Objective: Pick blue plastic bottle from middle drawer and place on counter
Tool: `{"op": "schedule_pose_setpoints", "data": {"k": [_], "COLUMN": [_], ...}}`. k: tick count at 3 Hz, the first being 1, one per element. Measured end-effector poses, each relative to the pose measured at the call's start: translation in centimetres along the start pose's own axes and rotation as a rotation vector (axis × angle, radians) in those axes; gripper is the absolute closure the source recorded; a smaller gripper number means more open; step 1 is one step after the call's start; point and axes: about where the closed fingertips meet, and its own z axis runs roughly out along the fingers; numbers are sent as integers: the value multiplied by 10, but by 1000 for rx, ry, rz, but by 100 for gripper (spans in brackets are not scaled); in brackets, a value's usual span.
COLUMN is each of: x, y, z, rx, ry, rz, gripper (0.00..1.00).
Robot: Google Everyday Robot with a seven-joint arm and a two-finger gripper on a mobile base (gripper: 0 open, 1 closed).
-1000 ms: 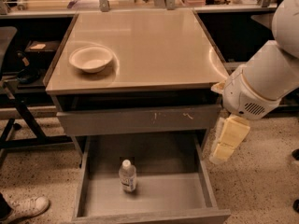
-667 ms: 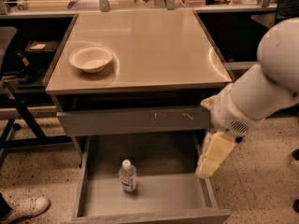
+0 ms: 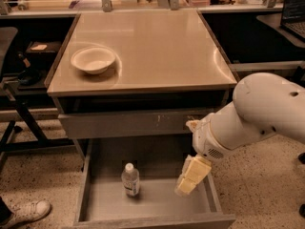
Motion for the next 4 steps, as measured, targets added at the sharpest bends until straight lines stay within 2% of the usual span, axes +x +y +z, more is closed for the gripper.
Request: {"op": "schedule_pose_setpoints", "data": {"k": [1,2,3,4], "x": [0,4,4,3], "y": [0,6,5,-11], "z": [-1,30,87,135], "rx": [2,-15,-23,7], "ry": [-1,-34,-83,-134], "rz": [0,16,47,72], "gripper": [0,0,0,0]}}
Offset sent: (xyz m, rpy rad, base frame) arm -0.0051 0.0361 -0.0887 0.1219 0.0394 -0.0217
